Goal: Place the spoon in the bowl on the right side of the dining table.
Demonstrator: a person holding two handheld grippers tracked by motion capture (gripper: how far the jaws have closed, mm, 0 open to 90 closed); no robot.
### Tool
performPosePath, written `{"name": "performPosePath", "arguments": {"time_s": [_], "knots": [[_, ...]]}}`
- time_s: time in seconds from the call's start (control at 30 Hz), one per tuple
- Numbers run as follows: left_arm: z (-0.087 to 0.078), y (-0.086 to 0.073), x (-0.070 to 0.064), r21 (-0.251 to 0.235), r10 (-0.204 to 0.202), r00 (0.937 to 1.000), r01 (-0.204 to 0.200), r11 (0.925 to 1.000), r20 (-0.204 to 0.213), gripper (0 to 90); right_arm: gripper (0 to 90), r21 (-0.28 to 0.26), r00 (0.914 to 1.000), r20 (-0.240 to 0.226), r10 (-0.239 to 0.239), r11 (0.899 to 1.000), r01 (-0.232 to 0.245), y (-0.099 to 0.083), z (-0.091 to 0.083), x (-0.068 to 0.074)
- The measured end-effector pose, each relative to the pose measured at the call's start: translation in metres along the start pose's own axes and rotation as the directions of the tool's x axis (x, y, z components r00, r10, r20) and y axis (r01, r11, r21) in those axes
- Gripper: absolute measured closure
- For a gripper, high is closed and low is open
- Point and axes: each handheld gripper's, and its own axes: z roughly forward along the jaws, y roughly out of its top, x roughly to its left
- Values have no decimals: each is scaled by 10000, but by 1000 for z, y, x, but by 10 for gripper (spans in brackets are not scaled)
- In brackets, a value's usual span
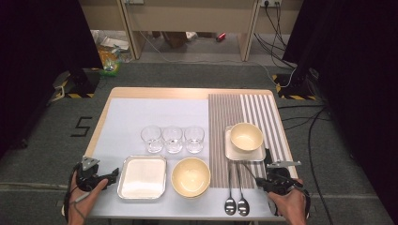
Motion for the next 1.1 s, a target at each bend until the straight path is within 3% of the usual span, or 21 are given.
{"name": "performPosePath", "arguments": {"time_s": [0.43,0.63,0.87,1.1], "knots": [[0,0,0,39,21,10000,-21,10000,11,111,900,-574,9988,-484,-5,9983,-23,3,-13,0],[0,0,0,38,17,10000,-18,10000,13,111,900,-902,9978,-625,-231,9958,174,8,-21,2],[0,0,0,15,12,10000,-12,10000,15,111,900,-1404,9946,-1005,-276,9900,133,22,-35,2],[0,0,0,-3,6,10000,-6,10000,13,111,900,-1785,9944,-1027,-245,9839,58,39,-44,-6]]}}
